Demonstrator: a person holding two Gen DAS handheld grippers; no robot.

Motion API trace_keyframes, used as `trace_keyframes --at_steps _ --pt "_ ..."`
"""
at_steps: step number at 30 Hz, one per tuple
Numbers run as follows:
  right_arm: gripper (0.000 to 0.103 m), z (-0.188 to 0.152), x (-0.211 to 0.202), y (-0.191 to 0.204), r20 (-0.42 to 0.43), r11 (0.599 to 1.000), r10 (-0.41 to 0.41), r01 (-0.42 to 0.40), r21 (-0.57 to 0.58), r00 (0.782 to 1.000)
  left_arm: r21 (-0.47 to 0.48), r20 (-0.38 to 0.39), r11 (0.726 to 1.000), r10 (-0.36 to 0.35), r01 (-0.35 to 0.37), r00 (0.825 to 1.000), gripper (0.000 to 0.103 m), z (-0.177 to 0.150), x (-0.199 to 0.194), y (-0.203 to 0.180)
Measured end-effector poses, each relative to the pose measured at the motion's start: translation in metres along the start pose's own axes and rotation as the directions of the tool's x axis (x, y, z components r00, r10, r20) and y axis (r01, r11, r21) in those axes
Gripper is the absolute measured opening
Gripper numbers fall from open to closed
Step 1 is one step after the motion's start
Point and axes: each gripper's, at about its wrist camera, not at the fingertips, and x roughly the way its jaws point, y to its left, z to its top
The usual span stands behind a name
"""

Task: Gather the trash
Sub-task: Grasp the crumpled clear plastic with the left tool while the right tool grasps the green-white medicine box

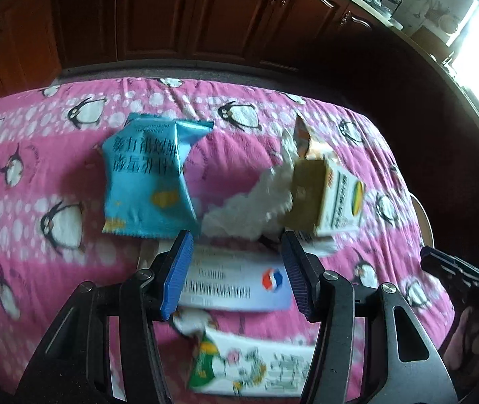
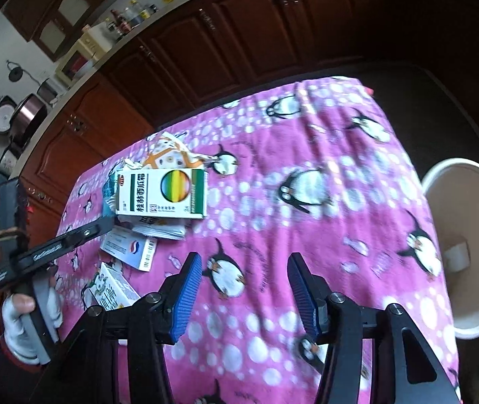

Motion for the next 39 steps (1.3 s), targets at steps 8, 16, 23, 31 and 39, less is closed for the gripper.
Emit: trace_keyframes --at_steps 8,16,23,31,39 --pt "0.056 0.014 0.023 0.006 -0.036 1.000 0.019 -0.019 -0.001 0.999 0.031 -0.036 0.999 0.021 -0.020 0.999 0.053 0.022 0.033 -0.003" --pt "0.056 0.017 0.032 -0.003 -0.054 1.000 0.015 -0.014 0.017 0.998 0.044 -0.052 0.998 -0.032 0.035 0.998 0.052 0.037 0.050 -0.014" --pt "0.056 0.018 0.027 0.001 -0.034 1.000 0.016 -0.017 -0.009 0.999 0.055 -0.055 0.994 -0.088 0.091 0.995 0.008 0.026 0.038 -0.016" --pt "0.056 0.027 0.027 0.017 -0.005 0.997 0.026 -0.026 -0.073 1.000 0.017 0.047 0.995 -0.095 0.094 0.994 0.007 0.010 -0.026 0.015" --pt "0.075 0.046 0.049 0.066 0.008 0.915 -0.043 0.043 -0.400 0.999 -0.038 0.062 0.995 -0.088 0.091 0.994 0.007 -0.006 -0.059 0.044"
